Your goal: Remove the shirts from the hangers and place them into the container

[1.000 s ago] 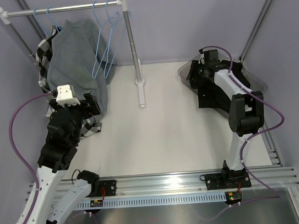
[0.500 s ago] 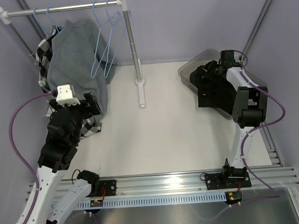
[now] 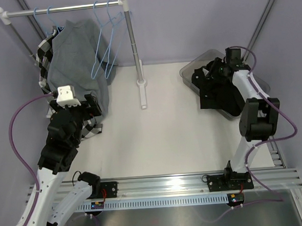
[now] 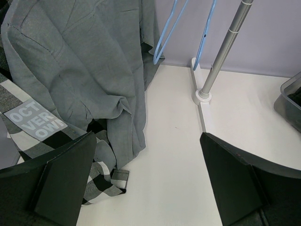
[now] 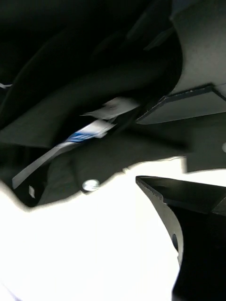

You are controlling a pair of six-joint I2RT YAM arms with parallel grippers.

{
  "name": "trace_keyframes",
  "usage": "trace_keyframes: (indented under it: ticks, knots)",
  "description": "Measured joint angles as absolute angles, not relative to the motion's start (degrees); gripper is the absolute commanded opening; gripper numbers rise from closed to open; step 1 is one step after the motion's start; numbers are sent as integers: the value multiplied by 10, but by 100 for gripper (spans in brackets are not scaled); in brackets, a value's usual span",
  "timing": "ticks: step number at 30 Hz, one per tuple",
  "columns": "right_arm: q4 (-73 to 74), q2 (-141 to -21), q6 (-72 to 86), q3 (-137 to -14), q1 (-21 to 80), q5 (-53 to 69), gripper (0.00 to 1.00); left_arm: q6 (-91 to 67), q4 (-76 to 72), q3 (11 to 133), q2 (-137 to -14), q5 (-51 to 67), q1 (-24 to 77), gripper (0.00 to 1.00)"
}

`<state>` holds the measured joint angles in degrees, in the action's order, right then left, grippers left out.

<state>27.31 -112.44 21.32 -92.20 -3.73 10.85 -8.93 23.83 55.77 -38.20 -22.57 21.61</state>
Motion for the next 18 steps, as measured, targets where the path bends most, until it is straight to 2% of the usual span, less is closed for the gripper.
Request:
trace_keyframes:
  ticks: [9,13,18]
  knots:
    - [161,-780,250,-672,14,89,62,-89,238,558,-376,-226,216,99]
    - [101,-715,293,-513,18,88,62,-89,238,557,-375,-225,216,99]
    - [79,-691,336,-353,18,86,62,-89,238,558,-375,-225,216,99]
